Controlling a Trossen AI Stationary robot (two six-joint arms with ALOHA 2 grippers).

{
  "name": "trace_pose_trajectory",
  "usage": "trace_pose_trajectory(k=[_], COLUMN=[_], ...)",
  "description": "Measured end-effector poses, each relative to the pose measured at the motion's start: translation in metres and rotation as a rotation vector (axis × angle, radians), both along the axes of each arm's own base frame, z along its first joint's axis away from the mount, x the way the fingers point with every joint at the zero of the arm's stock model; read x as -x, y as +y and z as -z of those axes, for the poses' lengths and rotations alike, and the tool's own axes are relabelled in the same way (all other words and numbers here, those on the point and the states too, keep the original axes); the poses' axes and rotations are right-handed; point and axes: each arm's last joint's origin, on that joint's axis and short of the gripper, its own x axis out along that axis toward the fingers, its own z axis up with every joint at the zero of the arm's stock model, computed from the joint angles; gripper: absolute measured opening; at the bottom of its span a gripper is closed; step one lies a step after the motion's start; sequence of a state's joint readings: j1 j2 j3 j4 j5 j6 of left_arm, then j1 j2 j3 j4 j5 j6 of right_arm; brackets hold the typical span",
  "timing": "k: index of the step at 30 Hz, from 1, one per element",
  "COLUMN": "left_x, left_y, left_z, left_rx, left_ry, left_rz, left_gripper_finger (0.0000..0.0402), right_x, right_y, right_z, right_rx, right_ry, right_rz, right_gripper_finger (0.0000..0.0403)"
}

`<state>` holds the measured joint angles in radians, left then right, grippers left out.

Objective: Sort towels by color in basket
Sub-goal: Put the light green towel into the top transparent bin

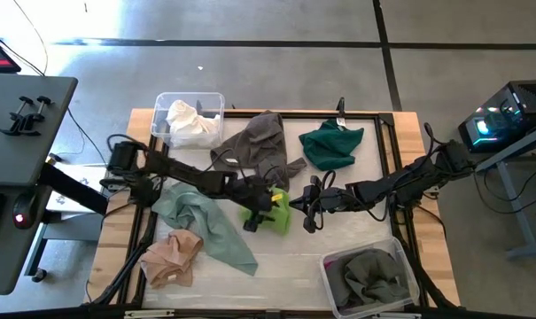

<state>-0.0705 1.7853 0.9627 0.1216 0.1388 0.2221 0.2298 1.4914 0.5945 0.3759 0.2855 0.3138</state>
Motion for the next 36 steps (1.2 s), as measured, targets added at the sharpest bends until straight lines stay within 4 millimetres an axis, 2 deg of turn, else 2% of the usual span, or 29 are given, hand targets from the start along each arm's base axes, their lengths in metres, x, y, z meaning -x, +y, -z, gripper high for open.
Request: trace_pose_trajectory(k=[4,8,12,15,18,21,27,29,32,36], left_x=[-0.009,-0.009,-0.003,0.0,0.002,0.003,0.008,0.011,0.022,0.039], left_y=[0.019,0.033,0.034,0.035,0.031,0.024,0.011,0.007,0.0,-0.011], left_z=[0.022,0.031,0.039,0.043,0.045,0.046,0.045,0.036,0.014,-0.044], left_rx=[0.0,-0.089,-0.063,-0.014,-0.021,-0.068,-0.147,-0.141,-0.157,-0.292], left_ry=[0.017,0.051,0.143,0.203,0.232,0.25,0.27,0.268,0.298,0.203], left_rz=[-0.204,-0.306,-0.275,-0.308,-0.3,-0.265,-0.223,-0.228,-0.233,-0.311], left_gripper_finger=[0.0259,0.0292,0.0299,0.029,0.0261,0.0209,0.0046,0.0015,0.0025,0.0025], right_x=[0.0,0.0,0.0,0.0,0.0,0.0,0.0,0.0,0.0,0.0], right_y=[0.0,0.0,0.0,0.0,0.0,-0.001,-0.001,-0.001,-0.001,-0.001], right_z=[0.0,0.0,0.0,0.0,0.0,0.0,0.0,0.0,0.0,0.0], right_rx=[0.0,0.0,0.0,0.0,0.005,0.014,0.022,0.022,0.023,0.029], right_ry=[0.001,0.001,0.001,0.0,-0.003,-0.006,-0.008,-0.008,-0.005,-0.003], right_rz=[0.0,0.0,0.0,0.0,0.01,0.026,0.04,0.04,0.039,0.036], right_gripper_finger=[0.002,0.002,0.002,0.002,0.002,0.002,0.002,0.002,0.002,0.002])
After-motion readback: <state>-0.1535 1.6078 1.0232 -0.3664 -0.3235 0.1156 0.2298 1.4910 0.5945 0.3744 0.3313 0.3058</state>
